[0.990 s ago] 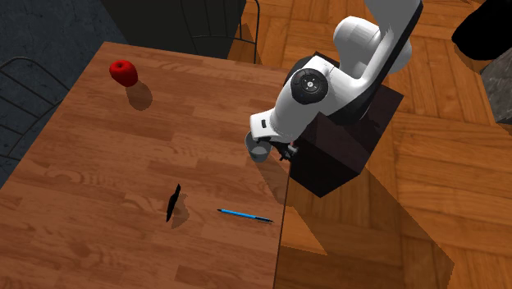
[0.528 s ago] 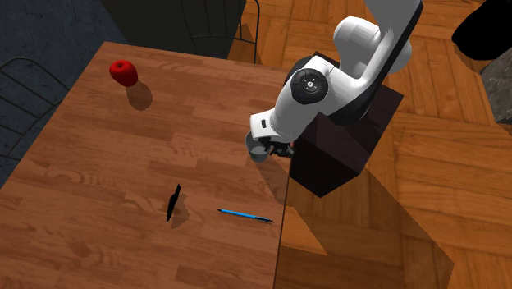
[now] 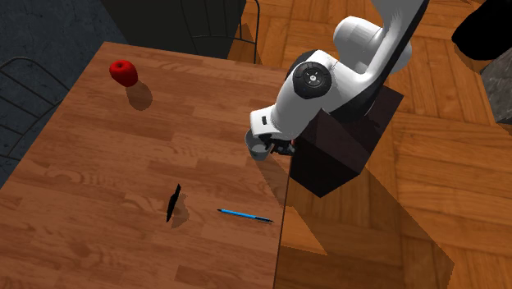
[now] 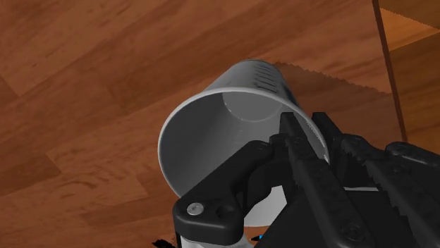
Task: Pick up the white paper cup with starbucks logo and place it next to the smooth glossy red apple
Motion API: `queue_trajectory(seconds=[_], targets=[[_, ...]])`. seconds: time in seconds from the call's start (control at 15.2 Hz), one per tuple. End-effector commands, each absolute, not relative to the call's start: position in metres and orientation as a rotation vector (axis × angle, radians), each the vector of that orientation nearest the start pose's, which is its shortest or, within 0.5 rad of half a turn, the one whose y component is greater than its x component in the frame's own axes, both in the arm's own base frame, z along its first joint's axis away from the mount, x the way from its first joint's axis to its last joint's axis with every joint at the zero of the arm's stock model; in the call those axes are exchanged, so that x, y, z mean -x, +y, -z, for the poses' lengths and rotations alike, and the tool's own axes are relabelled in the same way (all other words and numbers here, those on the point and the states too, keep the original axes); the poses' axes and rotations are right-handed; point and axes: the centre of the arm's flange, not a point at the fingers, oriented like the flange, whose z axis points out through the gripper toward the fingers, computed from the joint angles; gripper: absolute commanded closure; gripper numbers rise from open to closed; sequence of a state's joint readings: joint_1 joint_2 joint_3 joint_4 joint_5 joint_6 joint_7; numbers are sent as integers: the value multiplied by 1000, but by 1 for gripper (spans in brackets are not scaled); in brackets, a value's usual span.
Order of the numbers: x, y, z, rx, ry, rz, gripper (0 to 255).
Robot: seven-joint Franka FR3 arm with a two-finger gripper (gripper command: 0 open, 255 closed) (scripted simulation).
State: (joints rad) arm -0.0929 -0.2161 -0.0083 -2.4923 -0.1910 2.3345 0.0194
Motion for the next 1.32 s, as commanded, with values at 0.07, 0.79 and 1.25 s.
queue_trajectory(seconds=[0.07, 0.79, 1.25], targets=[[-450, -50, -387, 3283, -13, 86, 255], [-450, -50, -445, 3283, -13, 86, 255], [-450, -50, -482, 3283, -13, 86, 255]])
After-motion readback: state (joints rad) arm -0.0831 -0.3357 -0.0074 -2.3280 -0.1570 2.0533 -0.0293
